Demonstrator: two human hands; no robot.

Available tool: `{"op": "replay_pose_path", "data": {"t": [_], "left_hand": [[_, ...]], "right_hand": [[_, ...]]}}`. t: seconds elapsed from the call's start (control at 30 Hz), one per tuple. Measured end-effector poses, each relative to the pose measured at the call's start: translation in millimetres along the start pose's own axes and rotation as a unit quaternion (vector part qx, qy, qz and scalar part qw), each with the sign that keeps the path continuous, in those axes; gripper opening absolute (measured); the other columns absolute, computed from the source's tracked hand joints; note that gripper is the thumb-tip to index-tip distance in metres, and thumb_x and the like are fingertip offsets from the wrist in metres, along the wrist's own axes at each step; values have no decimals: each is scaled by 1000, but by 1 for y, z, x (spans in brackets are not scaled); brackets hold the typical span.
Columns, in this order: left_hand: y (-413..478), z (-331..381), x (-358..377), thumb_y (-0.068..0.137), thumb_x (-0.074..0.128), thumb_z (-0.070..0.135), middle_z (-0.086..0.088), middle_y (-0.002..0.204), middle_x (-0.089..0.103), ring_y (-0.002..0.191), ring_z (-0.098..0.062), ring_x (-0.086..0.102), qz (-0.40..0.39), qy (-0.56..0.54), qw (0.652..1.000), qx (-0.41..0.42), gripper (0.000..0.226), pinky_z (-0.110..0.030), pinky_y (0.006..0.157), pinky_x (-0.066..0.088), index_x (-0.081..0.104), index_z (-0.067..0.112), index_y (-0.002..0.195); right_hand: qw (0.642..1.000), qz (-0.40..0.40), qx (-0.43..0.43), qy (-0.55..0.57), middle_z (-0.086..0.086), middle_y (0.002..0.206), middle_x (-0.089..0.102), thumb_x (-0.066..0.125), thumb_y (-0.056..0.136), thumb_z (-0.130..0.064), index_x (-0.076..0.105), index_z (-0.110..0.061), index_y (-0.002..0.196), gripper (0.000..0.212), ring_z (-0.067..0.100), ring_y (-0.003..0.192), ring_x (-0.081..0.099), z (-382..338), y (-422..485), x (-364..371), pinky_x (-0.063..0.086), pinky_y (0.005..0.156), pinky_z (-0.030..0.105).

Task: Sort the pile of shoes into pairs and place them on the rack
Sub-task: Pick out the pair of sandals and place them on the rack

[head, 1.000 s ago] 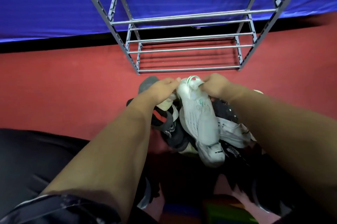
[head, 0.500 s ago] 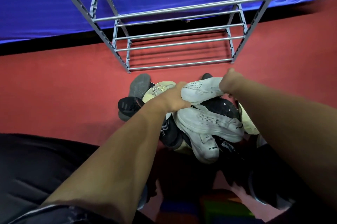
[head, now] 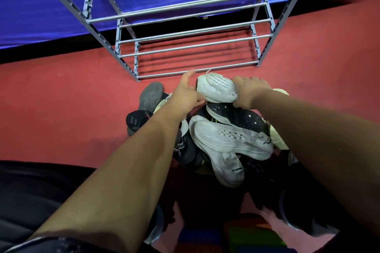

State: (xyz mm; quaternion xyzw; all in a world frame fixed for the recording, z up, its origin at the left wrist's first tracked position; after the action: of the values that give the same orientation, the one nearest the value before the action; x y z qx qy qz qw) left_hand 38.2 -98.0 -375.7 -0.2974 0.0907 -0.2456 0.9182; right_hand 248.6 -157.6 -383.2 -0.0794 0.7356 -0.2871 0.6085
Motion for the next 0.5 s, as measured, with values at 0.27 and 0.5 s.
{"op": "replay_pose_path", "data": {"t": [0.27,0.5], "left_hand": [[-20,-41,10,81,87,49,-15,109,72,98,-29,77,-158,477,819,-278,72,-47,90,63,58,5,129],[-7,-13,11,106,58,8,-17,121,72,92,-30,76,-100,259,943,-184,26,-39,65,66,59,12,131]], "right_hand": [[994,28,61,81,1,100,55,80,66,-50,44,-24,111,63,29,90,59,13,-1,-9,53,76,40],[990,43,83,107,4,97,60,75,68,-63,54,-18,107,63,32,89,63,15,-2,-10,53,71,36]]}}
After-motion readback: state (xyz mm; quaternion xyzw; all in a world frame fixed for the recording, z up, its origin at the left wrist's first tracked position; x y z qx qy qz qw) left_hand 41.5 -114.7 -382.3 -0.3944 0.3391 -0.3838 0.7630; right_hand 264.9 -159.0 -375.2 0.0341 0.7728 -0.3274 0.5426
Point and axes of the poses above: each hand's wrist, its own y-axis towards the middle knuckle, its own x-axis out of the palm, z = x × y, the point moved 5 cm from there along y, towards the middle knuckle
